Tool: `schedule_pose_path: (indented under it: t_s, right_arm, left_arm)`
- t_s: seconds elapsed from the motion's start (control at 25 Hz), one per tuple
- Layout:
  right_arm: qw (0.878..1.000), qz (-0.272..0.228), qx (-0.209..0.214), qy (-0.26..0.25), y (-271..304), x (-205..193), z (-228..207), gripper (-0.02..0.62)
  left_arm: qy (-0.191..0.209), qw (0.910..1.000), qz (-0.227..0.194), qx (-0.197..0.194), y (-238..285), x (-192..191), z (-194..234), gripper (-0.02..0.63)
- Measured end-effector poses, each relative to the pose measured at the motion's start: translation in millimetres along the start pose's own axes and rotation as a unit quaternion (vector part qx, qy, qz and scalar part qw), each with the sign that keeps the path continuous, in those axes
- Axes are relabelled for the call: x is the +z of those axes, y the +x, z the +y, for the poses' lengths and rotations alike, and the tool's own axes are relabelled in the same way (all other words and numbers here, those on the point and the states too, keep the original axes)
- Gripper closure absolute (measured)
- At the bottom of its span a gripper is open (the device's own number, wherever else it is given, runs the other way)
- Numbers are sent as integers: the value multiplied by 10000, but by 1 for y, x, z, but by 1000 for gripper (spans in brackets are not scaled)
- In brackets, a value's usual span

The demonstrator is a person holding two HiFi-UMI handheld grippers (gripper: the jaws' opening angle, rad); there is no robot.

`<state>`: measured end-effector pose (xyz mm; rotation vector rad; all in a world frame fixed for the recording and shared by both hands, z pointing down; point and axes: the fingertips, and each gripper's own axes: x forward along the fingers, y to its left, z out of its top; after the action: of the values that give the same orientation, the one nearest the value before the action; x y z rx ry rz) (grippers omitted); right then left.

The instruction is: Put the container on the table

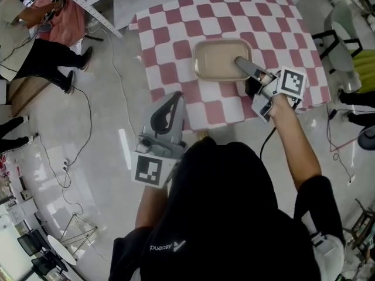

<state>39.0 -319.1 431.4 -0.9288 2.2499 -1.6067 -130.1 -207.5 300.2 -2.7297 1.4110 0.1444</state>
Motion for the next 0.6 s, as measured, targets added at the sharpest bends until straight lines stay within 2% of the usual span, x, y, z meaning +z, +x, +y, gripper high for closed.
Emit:
schedule_pose_path:
  t_s: [0.28, 0.52, 0.6]
  right_arm:
    - [9985, 226, -495, 93, 45, 19, -42, 380]
    - [9961, 553, -660, 207, 72, 32, -66, 379]
    - [9948, 631, -762, 221, 79, 38, -75, 379]
  left_arm:
    - [-198, 9997, 68, 88, 22, -13, 32, 597]
    - [-195, 9991, -18, 378, 32, -12, 45, 597]
    - [-199, 9988, 80, 433, 35, -15, 46, 597]
